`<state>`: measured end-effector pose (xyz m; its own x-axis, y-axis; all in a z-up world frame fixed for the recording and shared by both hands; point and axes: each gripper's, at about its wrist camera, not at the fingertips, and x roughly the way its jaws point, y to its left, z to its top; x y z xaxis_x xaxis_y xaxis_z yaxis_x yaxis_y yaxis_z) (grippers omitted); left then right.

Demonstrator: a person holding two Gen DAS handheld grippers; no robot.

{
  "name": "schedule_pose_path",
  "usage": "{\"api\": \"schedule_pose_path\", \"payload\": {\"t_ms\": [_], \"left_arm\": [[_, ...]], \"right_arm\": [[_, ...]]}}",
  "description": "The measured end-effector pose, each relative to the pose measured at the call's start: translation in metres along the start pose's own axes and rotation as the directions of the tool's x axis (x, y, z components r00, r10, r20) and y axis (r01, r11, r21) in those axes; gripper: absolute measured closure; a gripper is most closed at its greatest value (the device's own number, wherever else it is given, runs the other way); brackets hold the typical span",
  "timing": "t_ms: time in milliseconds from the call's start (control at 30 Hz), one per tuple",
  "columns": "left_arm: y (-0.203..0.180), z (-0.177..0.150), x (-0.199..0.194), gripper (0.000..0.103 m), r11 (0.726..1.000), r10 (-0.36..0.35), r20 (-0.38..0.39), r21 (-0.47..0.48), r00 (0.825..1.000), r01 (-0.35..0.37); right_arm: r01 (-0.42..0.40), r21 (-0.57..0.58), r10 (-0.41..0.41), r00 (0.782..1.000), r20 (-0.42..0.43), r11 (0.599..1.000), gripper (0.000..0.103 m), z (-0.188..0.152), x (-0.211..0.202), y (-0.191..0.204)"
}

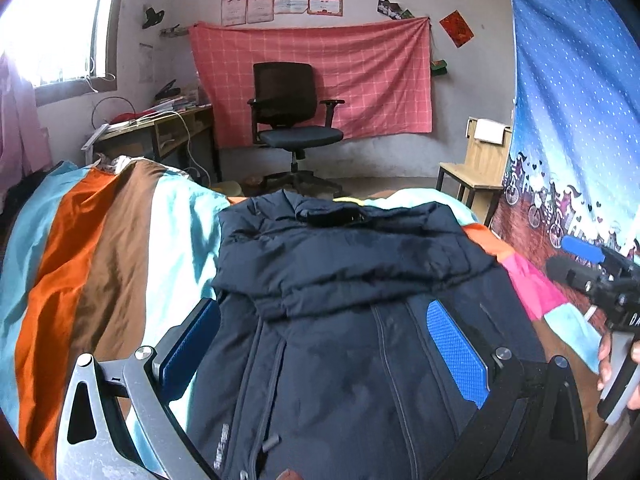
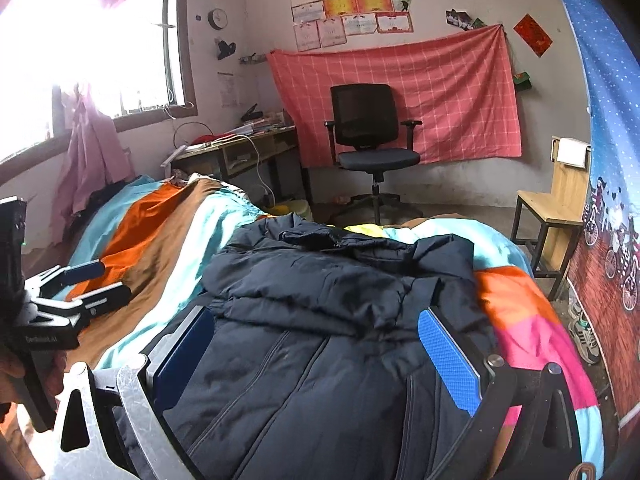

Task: Fold large clothes

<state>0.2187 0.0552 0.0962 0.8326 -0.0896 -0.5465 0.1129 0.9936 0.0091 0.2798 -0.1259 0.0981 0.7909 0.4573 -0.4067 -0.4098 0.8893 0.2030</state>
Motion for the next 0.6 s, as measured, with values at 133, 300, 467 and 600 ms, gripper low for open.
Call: {"api": "schedule_pose_path", "payload": {"t_ms": [133, 300, 467, 600], "left_arm": [[-0.011, -0.023, -0.016, 0.002, 0.999, 0.018, 0.005, 0.026, 1.0, -0.018], [-0.018, -0.044, -0.028, 0.002, 0.999, 0.02, 0.01, 0.042, 1.0, -0.02], [-0.022, -0.061, -0.03, 0.002, 0.998, 0.015, -0.007, 0.06, 1.0, -0.014], [-0.021, -0.076, -0.026, 0.002, 0.998, 0.018, -0.04, 0.063, 0.999, -0.015]], "right_arm": [[0.002, 0.009, -0.002, 1.0, 0.016, 1.0, 0.0, -0.013, -0.02, -0.001], [0.013, -0.001, -0.013, 1.0, 0.018, 1.0, 0.0, -0.029, -0.039, 0.002], [0.025, -0.043, -0.025, 1.0, -0.001, 0.999, 0.0, -0.05, -0.05, 0.007], [0.028, -0.053, -0.03, 0.999, -0.027, 0.998, 0.0, -0.069, -0.053, 0.01]]}}
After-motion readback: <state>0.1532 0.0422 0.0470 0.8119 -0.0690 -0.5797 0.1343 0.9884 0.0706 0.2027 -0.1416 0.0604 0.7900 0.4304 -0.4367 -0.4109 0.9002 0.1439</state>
